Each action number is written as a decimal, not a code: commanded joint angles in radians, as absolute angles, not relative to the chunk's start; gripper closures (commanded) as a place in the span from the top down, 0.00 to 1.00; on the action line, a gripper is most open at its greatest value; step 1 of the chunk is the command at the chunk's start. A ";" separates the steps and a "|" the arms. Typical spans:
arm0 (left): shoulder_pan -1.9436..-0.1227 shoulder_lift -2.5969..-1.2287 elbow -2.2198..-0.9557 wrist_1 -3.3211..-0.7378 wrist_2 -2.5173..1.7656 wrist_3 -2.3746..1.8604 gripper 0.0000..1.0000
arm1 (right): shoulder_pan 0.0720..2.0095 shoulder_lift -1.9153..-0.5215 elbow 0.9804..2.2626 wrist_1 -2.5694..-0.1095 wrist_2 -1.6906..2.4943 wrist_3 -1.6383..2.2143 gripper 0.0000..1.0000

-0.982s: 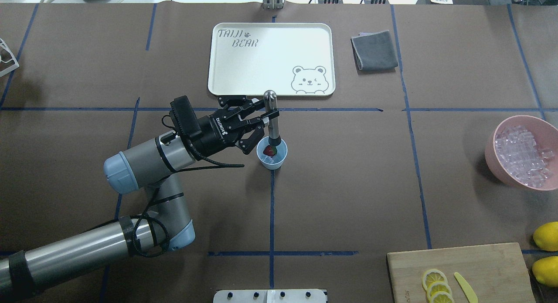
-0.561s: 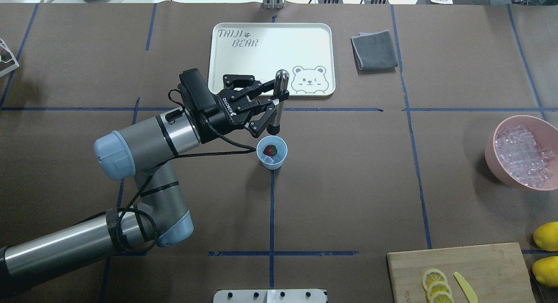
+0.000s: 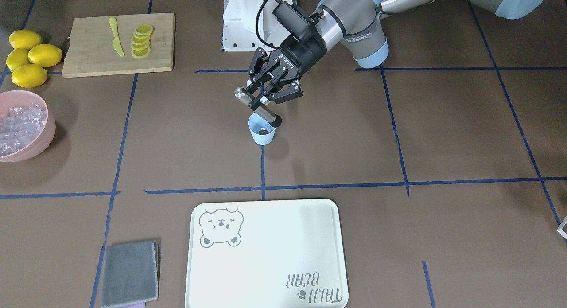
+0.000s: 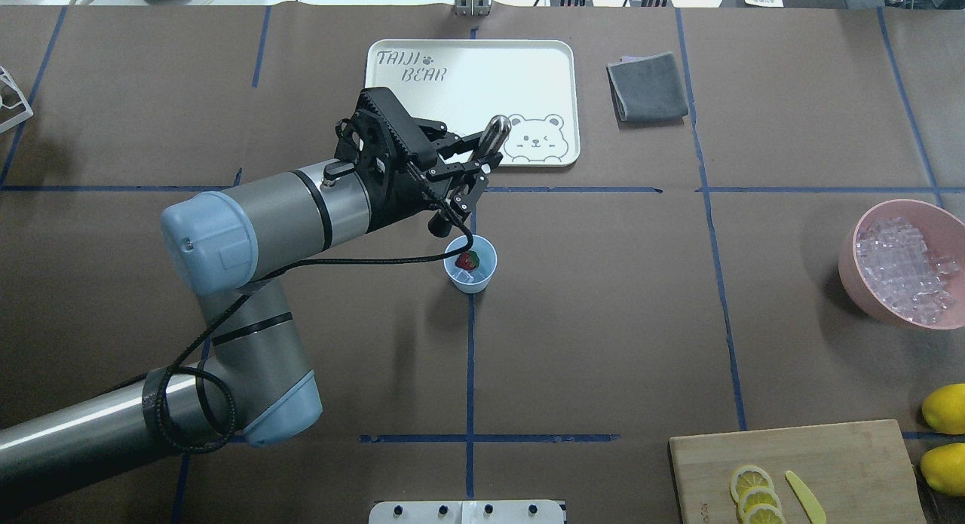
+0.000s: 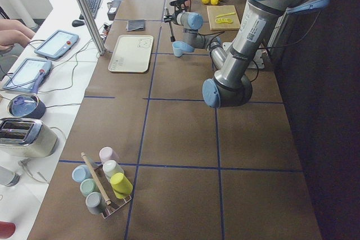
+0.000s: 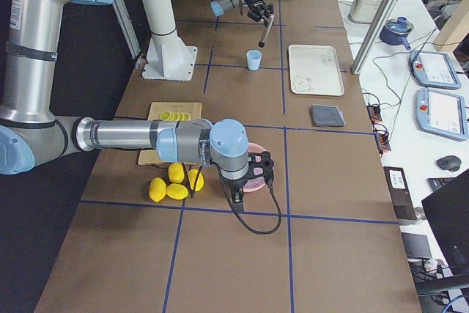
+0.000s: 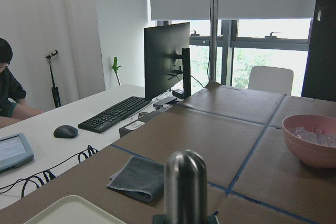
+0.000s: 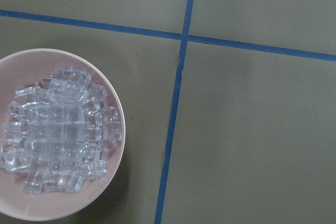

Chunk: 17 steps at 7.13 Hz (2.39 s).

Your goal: Mash ice and strawberries in cup

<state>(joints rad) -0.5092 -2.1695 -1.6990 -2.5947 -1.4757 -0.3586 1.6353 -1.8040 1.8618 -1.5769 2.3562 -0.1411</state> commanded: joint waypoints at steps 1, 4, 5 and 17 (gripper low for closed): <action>-0.538 -2.161 -1.765 -2.330 -1.541 -0.351 0.01 | 1.635 -1.804 1.861 -1.577 2.356 -0.141 0.99; -0.621 -2.128 -1.858 -1.991 -1.630 -0.286 0.01 | 1.635 -1.804 1.861 -1.577 2.356 -0.141 0.99; -0.670 -2.090 -1.944 -1.876 -1.676 -0.238 0.01 | 1.635 -1.804 1.861 -1.577 2.356 -0.141 0.99; -1.287 -1.562 -1.637 -1.782 -2.238 -0.501 0.04 | 1.635 -1.804 1.864 -1.577 2.359 -0.141 0.99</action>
